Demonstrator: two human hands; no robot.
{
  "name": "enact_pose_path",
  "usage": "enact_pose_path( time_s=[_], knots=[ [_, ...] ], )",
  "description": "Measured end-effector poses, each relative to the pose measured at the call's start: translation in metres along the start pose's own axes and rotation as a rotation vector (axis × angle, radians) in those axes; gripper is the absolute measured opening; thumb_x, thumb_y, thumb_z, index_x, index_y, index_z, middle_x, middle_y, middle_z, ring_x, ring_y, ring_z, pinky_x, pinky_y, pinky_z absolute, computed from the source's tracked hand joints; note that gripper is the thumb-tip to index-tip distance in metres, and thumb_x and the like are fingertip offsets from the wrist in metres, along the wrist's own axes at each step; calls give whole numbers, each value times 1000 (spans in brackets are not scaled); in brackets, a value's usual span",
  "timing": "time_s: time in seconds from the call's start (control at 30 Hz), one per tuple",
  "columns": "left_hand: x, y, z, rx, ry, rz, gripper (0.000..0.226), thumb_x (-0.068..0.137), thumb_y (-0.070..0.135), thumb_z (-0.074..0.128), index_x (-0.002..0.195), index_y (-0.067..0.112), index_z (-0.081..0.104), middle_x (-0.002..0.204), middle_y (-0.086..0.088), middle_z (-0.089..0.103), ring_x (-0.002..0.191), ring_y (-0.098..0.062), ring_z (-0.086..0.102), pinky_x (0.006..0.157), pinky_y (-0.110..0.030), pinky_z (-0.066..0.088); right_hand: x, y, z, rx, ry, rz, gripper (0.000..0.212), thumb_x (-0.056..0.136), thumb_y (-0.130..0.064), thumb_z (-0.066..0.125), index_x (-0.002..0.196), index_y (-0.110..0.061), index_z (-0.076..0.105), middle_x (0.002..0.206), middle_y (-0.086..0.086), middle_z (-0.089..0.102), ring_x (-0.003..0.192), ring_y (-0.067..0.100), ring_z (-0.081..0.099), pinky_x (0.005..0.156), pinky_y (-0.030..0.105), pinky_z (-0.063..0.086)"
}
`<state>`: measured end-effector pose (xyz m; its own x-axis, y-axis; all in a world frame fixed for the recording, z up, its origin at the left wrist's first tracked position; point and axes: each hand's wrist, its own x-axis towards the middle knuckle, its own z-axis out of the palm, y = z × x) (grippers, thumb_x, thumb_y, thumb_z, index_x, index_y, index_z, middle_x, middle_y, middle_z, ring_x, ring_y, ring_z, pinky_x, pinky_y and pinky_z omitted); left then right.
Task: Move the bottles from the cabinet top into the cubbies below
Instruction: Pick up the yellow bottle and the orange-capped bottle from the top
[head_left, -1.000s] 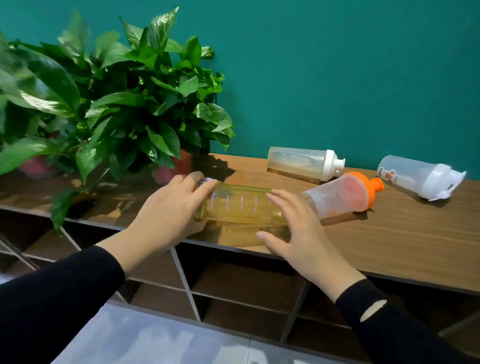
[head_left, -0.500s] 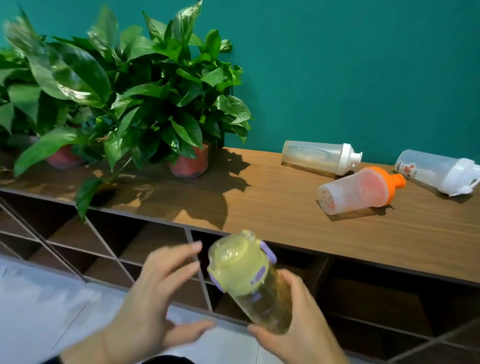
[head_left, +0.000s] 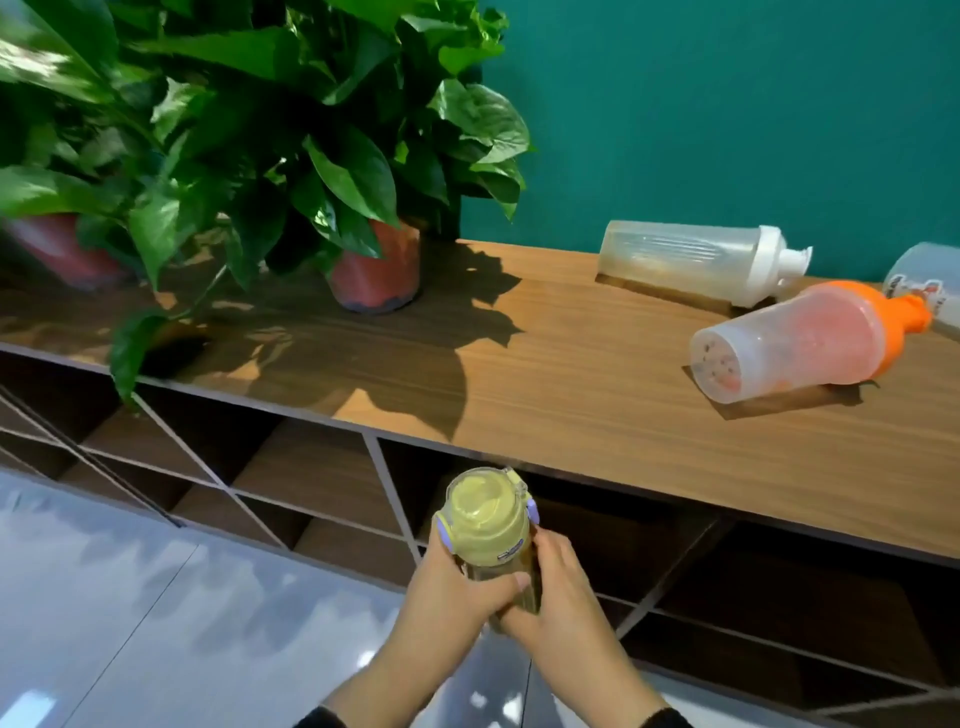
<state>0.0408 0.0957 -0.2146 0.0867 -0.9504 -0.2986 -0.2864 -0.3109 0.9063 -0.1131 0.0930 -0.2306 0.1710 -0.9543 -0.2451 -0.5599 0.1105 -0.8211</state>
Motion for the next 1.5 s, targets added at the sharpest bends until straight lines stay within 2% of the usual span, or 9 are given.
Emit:
enact_pose_path(
  time_s=[0.13,0.27,0.4,0.67,0.97,1.1,1.2,1.33,1.5],
  knots=[
    [31,-9,-4,53,-23,24,68,65,12,87,124,26,55,110,6,73,105,-11,70,90,-36,58,24,-4,18,29,-56,64,46,82,-33,72,121,-32,48,112,-10,51,98,4,58,85,30,54],
    [53,-19,-6,92,2,42,61,64,9,87,119,19,61,108,-2,73,104,-15,70,89,-36,59,45,3,33,54,31,109,38,81,-26,66,116,-23,52,103,-1,57,90,16,64,79,40,57],
    [65,-17,-6,36,52,-3,68,66,7,90,122,20,53,110,1,71,95,-1,68,72,-8,53,63,3,45,36,85,93,58,87,-19,66,140,-15,45,110,3,64,98,20,66,86,37,57],
    [80,-18,-13,32,68,-27,69,75,16,84,130,31,44,104,8,73,87,7,68,72,-16,51,76,4,49,15,107,63,74,96,-33,62,157,-25,22,147,2,49,130,21,53,103,29,47],
    [73,-20,-10,144,80,-24,60,79,18,81,129,24,49,104,9,71,88,5,66,61,-6,50,69,2,45,5,55,66,67,98,-28,57,156,-29,23,121,-1,66,109,16,64,92,28,54],
    [53,-13,-8,181,102,-97,43,88,26,73,122,28,49,104,12,67,97,-3,63,75,-20,50,53,-1,29,-211,-22,100,38,99,-37,54,133,-21,55,110,0,64,105,17,64,86,26,53],
    [22,-8,-12,312,83,-122,11,93,29,65,92,37,57,88,9,70,92,-15,68,84,-39,59,34,-9,5,-308,-133,29,33,98,-42,50,112,-21,71,102,0,72,95,18,67,84,34,56],
    [-24,21,-15,349,243,300,16,90,35,63,77,43,66,69,11,70,63,-8,67,62,-30,59,-6,-42,-46,-263,-108,-153,38,94,-47,48,86,-17,70,75,-1,72,72,17,68,68,42,58],
    [-41,114,6,326,223,734,21,89,39,52,93,30,71,88,15,67,83,-2,66,69,-14,49,-51,-73,-132,108,379,-426,36,94,-43,49,76,-19,69,73,1,68,74,20,65,69,42,54]
  ],
)
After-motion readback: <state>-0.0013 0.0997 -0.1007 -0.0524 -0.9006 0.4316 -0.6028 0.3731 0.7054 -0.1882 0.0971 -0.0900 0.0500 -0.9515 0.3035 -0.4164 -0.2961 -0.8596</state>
